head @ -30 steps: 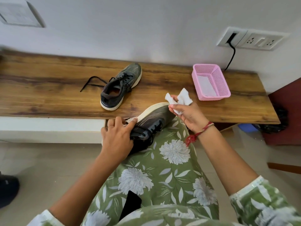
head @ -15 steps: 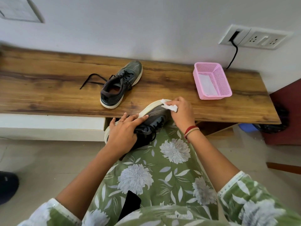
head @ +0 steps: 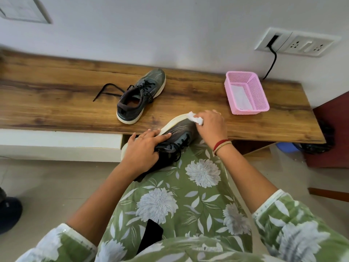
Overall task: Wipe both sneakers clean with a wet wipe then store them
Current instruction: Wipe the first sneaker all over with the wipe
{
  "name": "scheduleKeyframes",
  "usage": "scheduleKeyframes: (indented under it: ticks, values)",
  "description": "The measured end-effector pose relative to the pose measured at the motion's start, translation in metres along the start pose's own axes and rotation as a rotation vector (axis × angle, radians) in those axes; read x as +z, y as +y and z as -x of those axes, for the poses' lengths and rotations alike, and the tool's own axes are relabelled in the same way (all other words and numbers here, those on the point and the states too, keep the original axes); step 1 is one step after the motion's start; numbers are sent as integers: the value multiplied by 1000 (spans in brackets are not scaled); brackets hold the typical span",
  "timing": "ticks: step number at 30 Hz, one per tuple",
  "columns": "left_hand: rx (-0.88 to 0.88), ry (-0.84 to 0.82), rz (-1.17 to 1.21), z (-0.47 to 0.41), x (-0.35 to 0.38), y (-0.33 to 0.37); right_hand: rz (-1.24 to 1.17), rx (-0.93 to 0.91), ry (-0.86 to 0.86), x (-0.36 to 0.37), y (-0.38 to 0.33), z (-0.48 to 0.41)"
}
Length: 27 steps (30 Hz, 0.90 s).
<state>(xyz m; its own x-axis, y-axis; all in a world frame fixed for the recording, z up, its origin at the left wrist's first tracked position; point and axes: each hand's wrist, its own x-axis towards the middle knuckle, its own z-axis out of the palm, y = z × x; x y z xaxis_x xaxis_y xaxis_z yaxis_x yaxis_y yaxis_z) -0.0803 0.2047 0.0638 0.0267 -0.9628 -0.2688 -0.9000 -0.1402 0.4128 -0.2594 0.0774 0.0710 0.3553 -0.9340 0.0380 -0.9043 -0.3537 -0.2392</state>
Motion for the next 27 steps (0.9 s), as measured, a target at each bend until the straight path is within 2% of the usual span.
scheduleKeyframes:
  ticks: [3, 7, 10, 13, 15, 18, 20, 24, 25, 27]
  values:
    - [26, 35, 23, 0, 2, -2, -111, -82, -106, 7, -16, 5]
    - [46, 35, 42, -1, 2, -2, 203, -174, -22, -1, -7, 2]
    - [44, 36, 54, -2, 2, -2, 174, -123, -55, -3, -4, -5]
    - [39, 35, 51, -3, 1, -3, 61, -376, -245, 1, -19, 1]
    - [43, 39, 44, -2, 2, -1, 95, -495, -265, -2, -17, -1]
    - [37, 41, 61, -3, 0, 0, 154, -411, -171, -8, -3, -16]
    - [29, 45, 88, -4, -2, 0, 118, -375, -166, -7, -5, -18]
    - [28, 67, 78, -3, -1, 1, 103, -600, -311, 1, -28, -4]
    - [26, 70, 68, -2, 0, 2, 145, -621, -298, -3, -27, -5]
    - [20, 71, 61, -2, 1, 2, 207, -533, -237, -11, -16, -15]
